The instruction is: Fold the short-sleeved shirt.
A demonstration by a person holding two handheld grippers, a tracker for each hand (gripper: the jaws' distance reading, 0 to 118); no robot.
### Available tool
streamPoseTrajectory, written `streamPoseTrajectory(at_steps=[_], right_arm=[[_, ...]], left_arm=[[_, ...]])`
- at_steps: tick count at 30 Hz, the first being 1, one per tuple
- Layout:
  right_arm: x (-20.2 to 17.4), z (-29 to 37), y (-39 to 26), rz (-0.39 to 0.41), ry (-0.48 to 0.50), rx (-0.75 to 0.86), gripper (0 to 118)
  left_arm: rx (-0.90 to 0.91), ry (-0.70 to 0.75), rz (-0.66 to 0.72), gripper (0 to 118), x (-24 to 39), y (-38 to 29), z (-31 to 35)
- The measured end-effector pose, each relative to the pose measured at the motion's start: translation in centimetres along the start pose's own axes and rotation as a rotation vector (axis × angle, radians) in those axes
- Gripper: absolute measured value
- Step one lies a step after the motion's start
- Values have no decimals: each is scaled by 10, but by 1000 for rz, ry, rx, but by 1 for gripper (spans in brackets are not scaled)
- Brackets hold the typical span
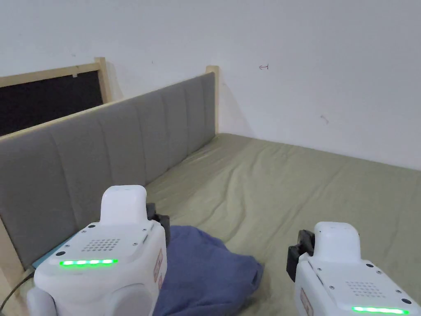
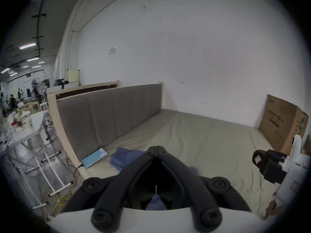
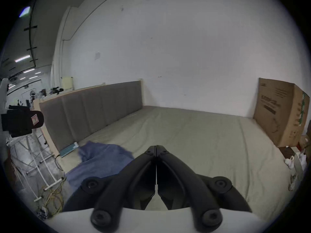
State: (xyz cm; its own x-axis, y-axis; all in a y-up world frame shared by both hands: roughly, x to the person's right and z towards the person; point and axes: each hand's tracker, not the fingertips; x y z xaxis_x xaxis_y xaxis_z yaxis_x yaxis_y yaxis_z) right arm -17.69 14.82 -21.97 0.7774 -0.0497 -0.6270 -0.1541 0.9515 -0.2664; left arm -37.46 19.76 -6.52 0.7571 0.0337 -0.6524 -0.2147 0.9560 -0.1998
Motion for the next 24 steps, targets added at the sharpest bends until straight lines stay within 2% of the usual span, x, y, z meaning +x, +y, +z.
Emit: streamPoseTrajectory(at_steps=[6,11,13,14,15,17,18,21,24], right_arm=[[-6,-14,-12,26,18,-63,1],[7,-26,-24,2,-2,-126,1],[15,-30,-30,-11,-21,-150,1],[19,-31,-32,-17,-30,-161,1],[23,-33,-35,-22,-41,-173,1],[31,-35,-39,-40,-63,-193,1],[36,-37,-40,-55,-75,-203,1],[48,-42,-46,-93,-96,-230,1],[56,-44,-50,-114,-116,-247,1]], left_arm=[[-97,-4,7,0,2,-18,-39],[-366,-102,3,0,7,-56,-121],[-433,-103,54,0,7,-73,-148],[-461,-126,95,11,6,-79,-158],[-521,-127,115,35,7,-84,-167],[-601,-138,108,114,11,-97,-187],[-578,-129,87,118,16,-101,-189],[-613,-83,50,114,26,-115,-215],[-716,-131,81,114,32,-134,-239]])
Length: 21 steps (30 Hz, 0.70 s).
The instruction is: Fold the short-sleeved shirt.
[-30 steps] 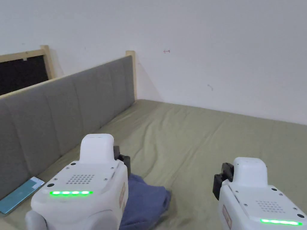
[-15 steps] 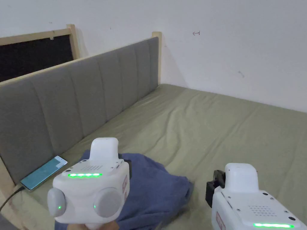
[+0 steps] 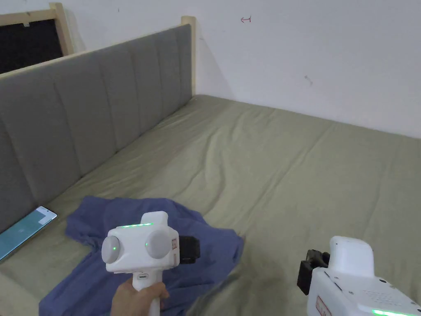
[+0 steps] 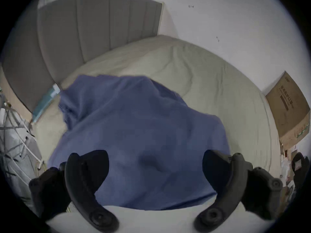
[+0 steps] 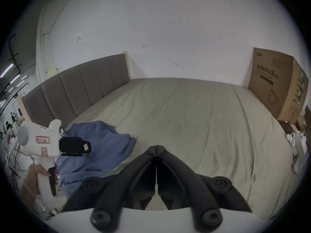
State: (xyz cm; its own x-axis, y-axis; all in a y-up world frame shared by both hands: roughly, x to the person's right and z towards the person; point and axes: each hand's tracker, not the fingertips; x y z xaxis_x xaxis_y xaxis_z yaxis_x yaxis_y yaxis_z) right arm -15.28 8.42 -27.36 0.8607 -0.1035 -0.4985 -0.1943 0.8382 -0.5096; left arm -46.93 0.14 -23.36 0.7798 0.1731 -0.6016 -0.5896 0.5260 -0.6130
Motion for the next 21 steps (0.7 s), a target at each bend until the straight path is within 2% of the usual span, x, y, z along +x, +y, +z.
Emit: streamPoseTrajectory(at_steps=[2,3,4,5,6,10,12,13,16,21], right_arm=[[3,-5,-2,-5,-14,-15,1],[5,-8,-3,-7,-22,-24,1],[5,-11,-5,-10,-31,-36,1],[6,-13,-7,-15,-37,-47,1],[7,-15,-8,-19,-42,-57,1],[10,-22,-13,-26,-55,-90,1],[12,-21,-13,-39,-54,-95,1],[14,-20,-12,-49,-50,-94,1],[17,-15,-9,-56,-53,-85,1],[30,-2,-3,-80,-64,-61,1]], left_arm=[[-75,23,-7,111,1,-5,-28],[-142,29,-29,102,3,-10,-40],[-204,66,-66,98,7,-17,-51],[-140,124,-155,98,11,-21,-48],[-108,111,-171,95,16,-21,-42],[-105,96,-91,71,2,-6,-24],[-121,78,-2,1,-16,0,-21],[-145,-13,61,2,-24,0,-21],[-130,-41,133,2,-33,3,-8],[-58,-45,57,2,-14,21,27]])
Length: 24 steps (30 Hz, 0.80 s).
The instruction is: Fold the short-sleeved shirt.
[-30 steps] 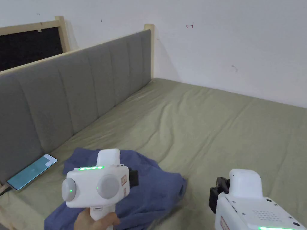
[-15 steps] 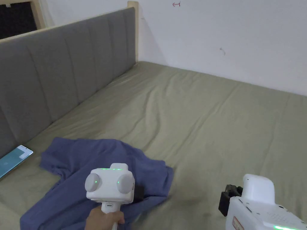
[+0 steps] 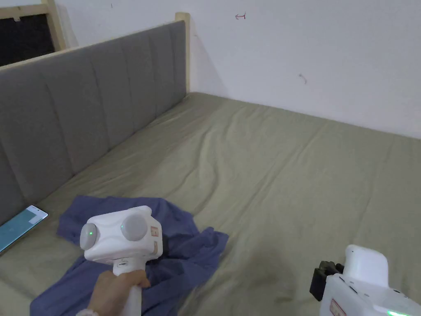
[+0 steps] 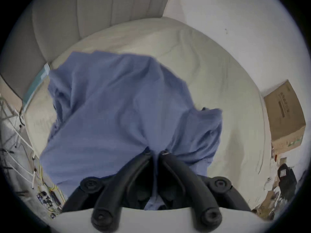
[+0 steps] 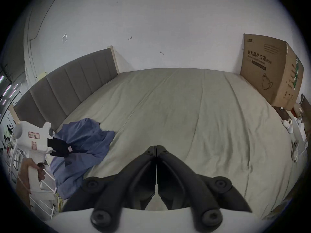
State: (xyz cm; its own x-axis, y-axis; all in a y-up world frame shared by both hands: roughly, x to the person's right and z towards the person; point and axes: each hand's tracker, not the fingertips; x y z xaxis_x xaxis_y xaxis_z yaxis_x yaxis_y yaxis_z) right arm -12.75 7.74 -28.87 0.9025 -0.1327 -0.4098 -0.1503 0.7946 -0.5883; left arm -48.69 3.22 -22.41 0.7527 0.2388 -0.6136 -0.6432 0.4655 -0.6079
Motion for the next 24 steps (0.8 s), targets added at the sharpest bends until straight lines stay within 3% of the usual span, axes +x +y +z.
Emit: streamPoseTrajectory(at_steps=[5,11,15,18,21,24], right_arm=[[22,21,6,-48,-23,44,1],[70,64,20,-100,-132,142,1],[120,104,28,-202,-225,226,1],[153,136,26,-220,-316,272,1],[181,162,22,-225,-431,293,1],[206,176,13,-279,-480,292,1]], left_arm=[[87,-135,-18,2,39,22,46],[153,-340,-257,2,173,26,90],[126,-597,-386,2,268,-6,116],[45,-803,-445,2,329,-30,123],[38,-776,-549,2,379,-75,124],[-91,-757,-643,2,406,-134,89]])
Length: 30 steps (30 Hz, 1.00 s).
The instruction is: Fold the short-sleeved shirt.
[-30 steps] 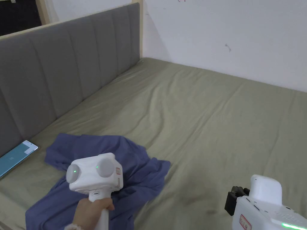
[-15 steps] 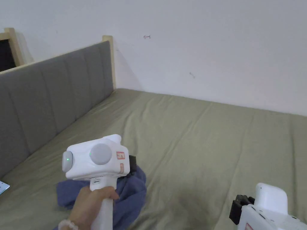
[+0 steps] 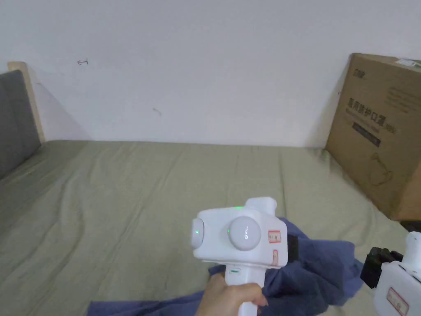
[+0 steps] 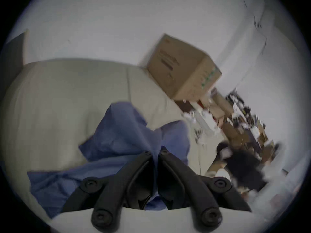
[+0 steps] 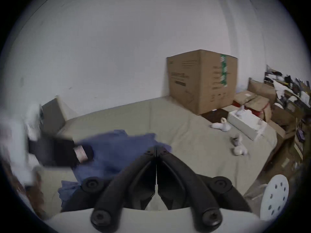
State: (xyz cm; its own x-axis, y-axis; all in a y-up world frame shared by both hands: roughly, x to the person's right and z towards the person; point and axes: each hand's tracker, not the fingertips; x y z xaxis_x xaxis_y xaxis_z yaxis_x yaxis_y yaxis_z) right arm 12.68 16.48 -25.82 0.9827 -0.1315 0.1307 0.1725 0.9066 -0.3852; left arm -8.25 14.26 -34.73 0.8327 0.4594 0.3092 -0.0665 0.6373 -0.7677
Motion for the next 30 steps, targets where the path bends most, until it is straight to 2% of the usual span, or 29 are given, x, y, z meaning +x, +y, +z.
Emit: streamPoseTrajectory(at_steps=[2,3,7,11,12,13,15,16,17,20,21,22,25,26,27,29,30], right_arm=[[15,-3,-4,-46,-10,-16,1],[20,-6,-6,-61,-13,-27,1],[27,-13,-22,-64,-29,-72,1],[24,-21,-30,-47,-30,-113,1],[22,-22,-30,-49,-25,-119,1],[20,-23,-30,-53,-18,-125,1],[14,-22,-29,-50,5,-127,1],[9,-22,-29,-40,15,-126,1],[6,-22,-29,-28,23,-126,1],[-7,-23,-28,1,48,-131,1],[-12,-24,-28,4,66,-135,1],[-17,-24,-29,9,87,-141,1],[-33,-27,-38,36,124,-157,1],[-38,-30,-42,45,130,-170,1],[-44,-32,-48,53,138,-189,1],[-54,-37,-58,62,166,-217,1],[-59,-41,-62,58,181,-237,1]], left_arm=[[-145,-5,31,2,-1,-38,-48],[-207,36,11,2,-1,-60,-72],[-392,151,-14,2,-9,-128,-123],[-345,134,10,3,-14,-127,-120],[-359,138,27,9,-15,-122,-121],[-369,136,35,20,-17,-118,-122],[-355,113,42,73,-18,-108,-111],[-336,120,39,94,-18,-103,-104],[-316,134,31,102,-18,-98,-96],[-213,152,9,100,-27,-79,-57],[-189,150,3,94,-35,-75,-41],[-149,158,-10,79,-46,-75,-25],[-138,323,0,53,-88,-91,5],[-115,375,0,6,-104,-99,14],[-97,377,50,0,-120,-111,26],[-85,314,139,0,-145,-128,46],[-76,332,186,0,-153,-135,55]])
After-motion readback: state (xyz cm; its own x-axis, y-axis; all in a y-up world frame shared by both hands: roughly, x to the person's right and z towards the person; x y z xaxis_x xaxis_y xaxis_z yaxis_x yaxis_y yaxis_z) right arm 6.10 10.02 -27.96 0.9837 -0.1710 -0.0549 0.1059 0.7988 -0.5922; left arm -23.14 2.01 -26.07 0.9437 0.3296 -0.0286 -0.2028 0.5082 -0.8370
